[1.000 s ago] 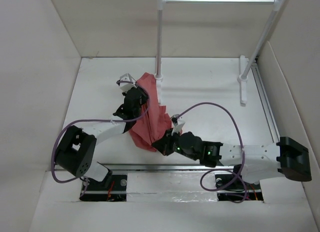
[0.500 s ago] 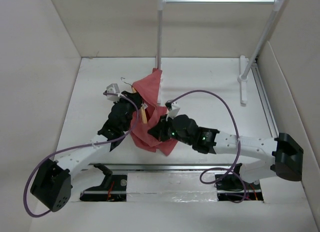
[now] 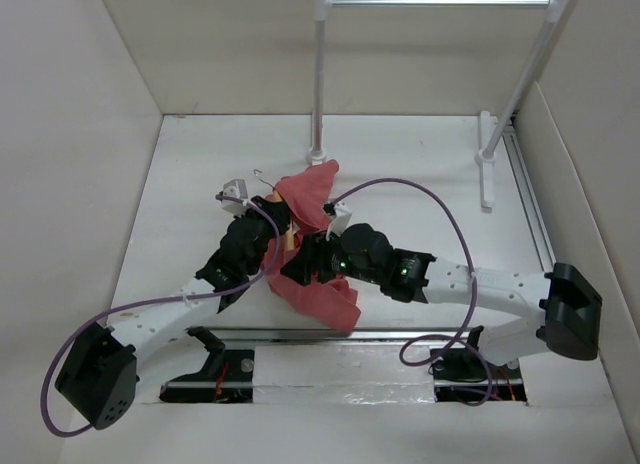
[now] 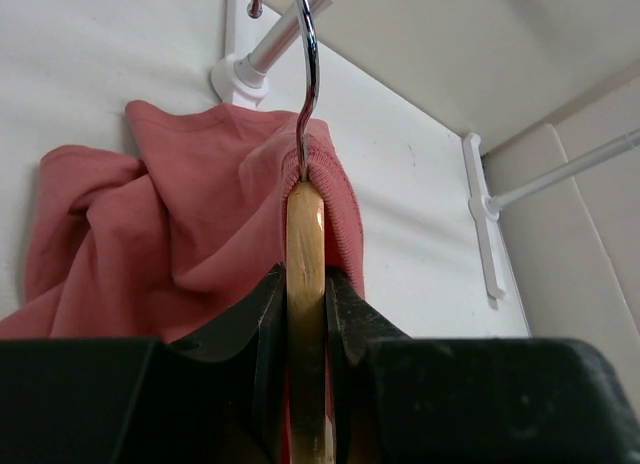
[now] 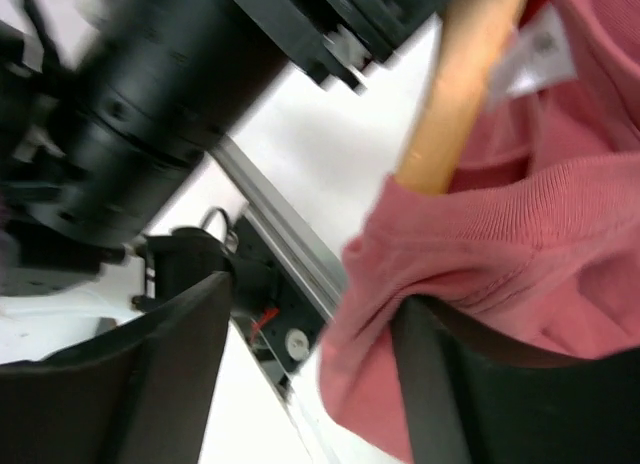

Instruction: Place the t-shirt on the hanger

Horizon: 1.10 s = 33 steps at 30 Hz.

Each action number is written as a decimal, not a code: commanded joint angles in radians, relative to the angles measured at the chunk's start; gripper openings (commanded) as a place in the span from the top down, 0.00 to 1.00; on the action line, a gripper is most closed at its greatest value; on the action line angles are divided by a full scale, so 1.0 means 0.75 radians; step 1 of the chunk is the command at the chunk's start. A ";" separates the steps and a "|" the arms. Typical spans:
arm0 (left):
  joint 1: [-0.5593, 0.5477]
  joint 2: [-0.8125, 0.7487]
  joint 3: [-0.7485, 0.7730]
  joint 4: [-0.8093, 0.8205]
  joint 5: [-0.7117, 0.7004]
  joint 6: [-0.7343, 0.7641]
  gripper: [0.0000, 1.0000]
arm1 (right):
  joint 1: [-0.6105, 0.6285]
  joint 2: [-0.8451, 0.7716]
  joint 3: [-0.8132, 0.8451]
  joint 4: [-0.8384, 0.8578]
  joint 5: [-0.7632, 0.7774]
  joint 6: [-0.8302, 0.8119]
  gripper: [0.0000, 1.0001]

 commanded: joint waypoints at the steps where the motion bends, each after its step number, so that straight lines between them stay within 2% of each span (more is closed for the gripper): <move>1: -0.007 -0.059 0.034 0.076 0.055 -0.018 1.00 | -0.013 -0.117 -0.045 -0.097 0.067 -0.038 0.26; 9: -0.007 -0.094 0.042 0.033 0.092 -0.022 1.00 | -0.088 -0.415 0.018 -0.520 0.327 -0.183 0.26; 10: -0.007 -0.096 0.040 0.031 0.102 -0.022 1.00 | -0.088 -0.430 0.026 -0.535 0.343 -0.189 0.36; 12: -0.007 -0.096 0.048 0.031 0.118 -0.022 1.00 | -0.101 -0.458 0.022 -0.442 0.305 -0.232 0.62; 13: -0.007 -0.098 0.052 0.033 0.132 -0.024 1.00 | -0.113 -0.456 0.018 -0.393 0.262 -0.240 0.95; 14: -0.007 -0.102 0.052 0.033 0.139 -0.024 1.00 | -0.113 -0.442 0.022 -0.348 0.223 -0.244 1.00; 15: -0.007 -0.104 0.052 0.031 0.143 -0.024 1.00 | -0.113 -0.383 0.043 -0.256 0.160 -0.248 1.00; 18: -0.007 -0.120 0.042 0.029 0.145 -0.030 1.00 | -0.086 -0.226 0.079 -0.070 0.139 -0.234 1.00; 23: -0.007 -0.137 0.036 0.025 0.161 -0.038 1.00 | -0.086 -0.043 0.096 0.123 0.115 -0.189 1.00; 24: -0.007 -0.139 0.036 0.027 0.165 -0.043 1.00 | -0.086 -0.025 0.092 0.158 0.123 -0.179 0.97; 25: -0.007 -0.139 0.034 0.031 0.171 -0.047 1.00 | -0.086 0.008 0.094 0.166 0.131 -0.179 0.84; 28: -0.007 -0.141 0.040 0.039 0.194 -0.049 1.00 | -0.086 0.047 0.084 0.215 0.145 -0.179 0.67; 31: -0.007 -0.143 0.044 0.033 0.210 -0.053 1.00 | -0.086 0.083 0.092 0.240 0.125 -0.175 0.56; 33: -0.007 -0.147 0.048 0.033 0.212 -0.055 1.00 | -0.086 0.122 0.108 0.244 0.094 -0.165 0.54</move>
